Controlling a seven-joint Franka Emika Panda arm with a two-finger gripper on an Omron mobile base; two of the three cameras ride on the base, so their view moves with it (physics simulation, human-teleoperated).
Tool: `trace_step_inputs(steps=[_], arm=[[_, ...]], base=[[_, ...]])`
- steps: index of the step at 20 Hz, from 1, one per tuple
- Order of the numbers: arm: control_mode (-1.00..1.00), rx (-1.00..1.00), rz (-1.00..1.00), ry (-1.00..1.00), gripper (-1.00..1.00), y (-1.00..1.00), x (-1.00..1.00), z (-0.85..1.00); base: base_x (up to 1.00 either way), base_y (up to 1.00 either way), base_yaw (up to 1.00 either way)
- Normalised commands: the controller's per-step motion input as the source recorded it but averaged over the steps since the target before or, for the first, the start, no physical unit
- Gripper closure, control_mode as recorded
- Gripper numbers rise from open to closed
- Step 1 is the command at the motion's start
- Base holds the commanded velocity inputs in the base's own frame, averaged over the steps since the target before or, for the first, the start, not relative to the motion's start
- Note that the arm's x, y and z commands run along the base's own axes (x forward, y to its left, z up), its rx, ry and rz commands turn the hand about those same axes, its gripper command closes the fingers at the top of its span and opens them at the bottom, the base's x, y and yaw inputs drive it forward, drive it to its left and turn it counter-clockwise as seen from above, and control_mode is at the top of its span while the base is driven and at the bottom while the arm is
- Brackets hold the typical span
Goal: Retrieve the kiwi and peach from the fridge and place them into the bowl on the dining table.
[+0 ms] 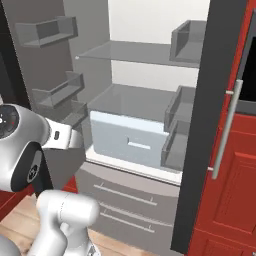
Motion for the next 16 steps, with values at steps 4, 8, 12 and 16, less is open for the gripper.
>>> trace_step_inputs(steps=[4, 8, 12, 16], arm=[[1.0, 0.0, 0.0, 0.0, 1.0, 0.0, 0.0, 0.0], [1.0, 0.0, 0.0, 0.0, 1.0, 0.0, 0.0, 0.0], [1.0, 0.0, 0.0, 0.0, 1.0, 0.0, 0.0, 0.0], [1.0, 0.0, 0.0, 0.0, 1.0, 0.0, 0.0, 0.0]], base=[[-0.44, -0.11, 0.43], [-0.33, -0.05, 0.47], [-0.16, 0.0, 0.5], [-0.13, 0.0, 0.53]])
